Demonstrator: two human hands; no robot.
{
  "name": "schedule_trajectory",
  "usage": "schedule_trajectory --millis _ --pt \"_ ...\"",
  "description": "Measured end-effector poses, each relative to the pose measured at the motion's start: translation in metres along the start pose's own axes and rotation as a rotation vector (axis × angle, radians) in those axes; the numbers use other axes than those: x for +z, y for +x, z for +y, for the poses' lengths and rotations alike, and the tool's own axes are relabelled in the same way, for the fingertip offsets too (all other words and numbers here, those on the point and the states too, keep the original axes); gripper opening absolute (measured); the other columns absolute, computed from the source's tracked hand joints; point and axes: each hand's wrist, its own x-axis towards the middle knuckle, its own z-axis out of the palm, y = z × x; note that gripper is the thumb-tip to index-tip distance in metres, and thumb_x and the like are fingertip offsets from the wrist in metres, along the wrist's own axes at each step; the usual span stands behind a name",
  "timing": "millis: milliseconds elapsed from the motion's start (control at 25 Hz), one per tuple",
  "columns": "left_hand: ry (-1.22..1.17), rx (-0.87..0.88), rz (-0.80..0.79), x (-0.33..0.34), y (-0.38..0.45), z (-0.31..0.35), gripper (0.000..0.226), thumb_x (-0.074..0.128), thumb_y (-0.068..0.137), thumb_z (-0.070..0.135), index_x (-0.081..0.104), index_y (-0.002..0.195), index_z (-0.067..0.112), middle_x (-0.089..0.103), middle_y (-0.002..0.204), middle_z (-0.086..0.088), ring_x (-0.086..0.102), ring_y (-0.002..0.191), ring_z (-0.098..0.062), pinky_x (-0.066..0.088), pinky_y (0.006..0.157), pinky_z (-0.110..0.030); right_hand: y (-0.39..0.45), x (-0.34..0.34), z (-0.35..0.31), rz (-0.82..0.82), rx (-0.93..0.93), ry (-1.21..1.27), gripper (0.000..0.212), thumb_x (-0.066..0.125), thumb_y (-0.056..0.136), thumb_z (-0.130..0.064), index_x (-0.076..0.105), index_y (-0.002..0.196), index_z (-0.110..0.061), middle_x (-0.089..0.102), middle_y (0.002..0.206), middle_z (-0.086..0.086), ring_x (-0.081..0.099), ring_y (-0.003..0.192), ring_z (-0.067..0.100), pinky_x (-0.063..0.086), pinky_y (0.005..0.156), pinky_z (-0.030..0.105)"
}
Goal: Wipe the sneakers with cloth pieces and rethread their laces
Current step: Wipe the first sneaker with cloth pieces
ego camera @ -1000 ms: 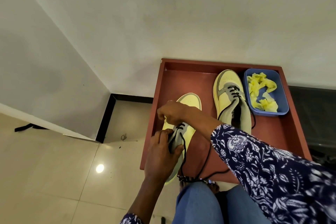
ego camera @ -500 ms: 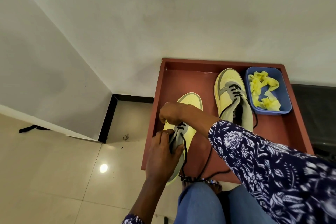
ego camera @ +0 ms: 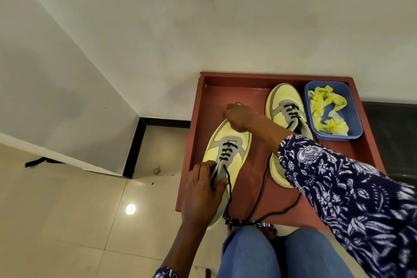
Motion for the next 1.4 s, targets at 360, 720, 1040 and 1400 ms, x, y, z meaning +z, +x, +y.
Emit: schedule_trajectory --millis 360,720,1040,1400 --pt "0.002 0.004 -0.004 -0.001 0.001 0.0 0.044 0.066 0.082 0.032 0.053 0.121 0.014 0.056 0.119 0.001 0.036 0.098 0.0 0.025 0.069 -0.001 -0.027 0.015 -0.001 0.125 0.466 0.591 0.04 0.042 0.086 -0.003 0.05 0.125 0.001 0.049 0.127 0.026 0.047 0.118 0.037 0.038 0.099 0.035" --pt "0.025 -0.004 -0.018 -0.002 0.001 0.001 0.047 0.063 0.084 0.033 0.05 0.126 0.016 0.054 0.124 0.0 0.044 0.108 -0.009 0.027 0.081 -0.015 -0.063 0.039 -0.039 0.217 0.717 0.891 0.04 0.046 0.088 -0.006 0.042 0.127 0.006 0.043 0.131 0.026 0.044 0.121 0.037 0.039 0.096 0.034" --pt "0.003 0.041 -0.007 -0.002 0.002 -0.001 0.045 0.064 0.084 0.03 0.053 0.124 0.012 0.056 0.121 -0.003 0.036 0.101 -0.002 0.026 0.079 -0.011 -0.091 0.059 -0.071 0.294 0.782 0.947 0.032 0.041 0.088 -0.005 0.048 0.12 -0.002 0.06 0.115 0.021 0.054 0.109 0.039 0.045 0.084 0.037" --pt "0.008 0.015 -0.024 -0.001 0.0 0.0 0.04 0.058 0.088 0.027 0.053 0.123 0.009 0.057 0.122 -0.007 0.05 0.11 -0.016 0.028 0.082 -0.013 -0.119 0.074 -0.109 0.379 0.854 1.167 0.044 0.04 0.086 0.001 0.053 0.127 -0.01 0.064 0.115 0.015 0.058 0.106 0.033 0.045 0.084 0.031"
